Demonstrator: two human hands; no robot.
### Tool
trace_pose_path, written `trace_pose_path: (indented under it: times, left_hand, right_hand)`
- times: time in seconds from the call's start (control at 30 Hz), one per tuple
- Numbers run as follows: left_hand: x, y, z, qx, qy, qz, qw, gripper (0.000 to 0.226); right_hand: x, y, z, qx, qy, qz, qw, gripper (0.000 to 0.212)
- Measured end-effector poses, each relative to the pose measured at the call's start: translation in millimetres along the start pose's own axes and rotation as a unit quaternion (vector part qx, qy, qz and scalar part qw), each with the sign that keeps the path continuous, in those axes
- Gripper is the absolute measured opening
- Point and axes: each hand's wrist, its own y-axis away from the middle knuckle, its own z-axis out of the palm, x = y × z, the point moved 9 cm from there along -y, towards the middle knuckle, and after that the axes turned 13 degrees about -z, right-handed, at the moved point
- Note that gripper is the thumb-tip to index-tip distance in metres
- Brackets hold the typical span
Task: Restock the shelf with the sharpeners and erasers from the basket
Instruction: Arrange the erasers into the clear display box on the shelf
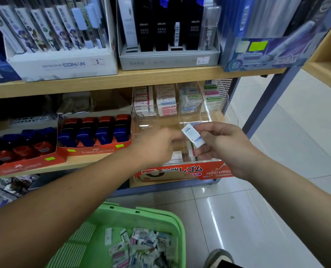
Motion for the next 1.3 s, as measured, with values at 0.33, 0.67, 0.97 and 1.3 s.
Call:
trace_pose_path:
  times: [0.33,0.67,0.97,1.3]
  left_hand:
    - [-22.2,24.7,-25.1,-0.085,0.500,-0.123,0.853,0.012]
    - [-41.6,56.8,-32.1,0.016,0.489,-0.084,0.868,0.028]
    - [-41.0,47.9,-42.3,0.014,0.426,-0.070,0.902,0.037]
    - [-9.1,14.8,-47.7,-0.050,0.351,-0.049,0.934,0.029]
  right_hand:
    - [-17.1,1.8,23.1,-0.044,-0.002,-0.046,0.998,0.016]
    - [-11.6,3.6,44.9,-0.088,-0.107,0.006,0.990,0.024]
    - [-21.0,-0.1,51.2,-0.078,-0.092,-0.054,0.991,0.030]
    - [-36.1,-6.4,-24.1,0.097,0.036,-0.103,0.989,0.019]
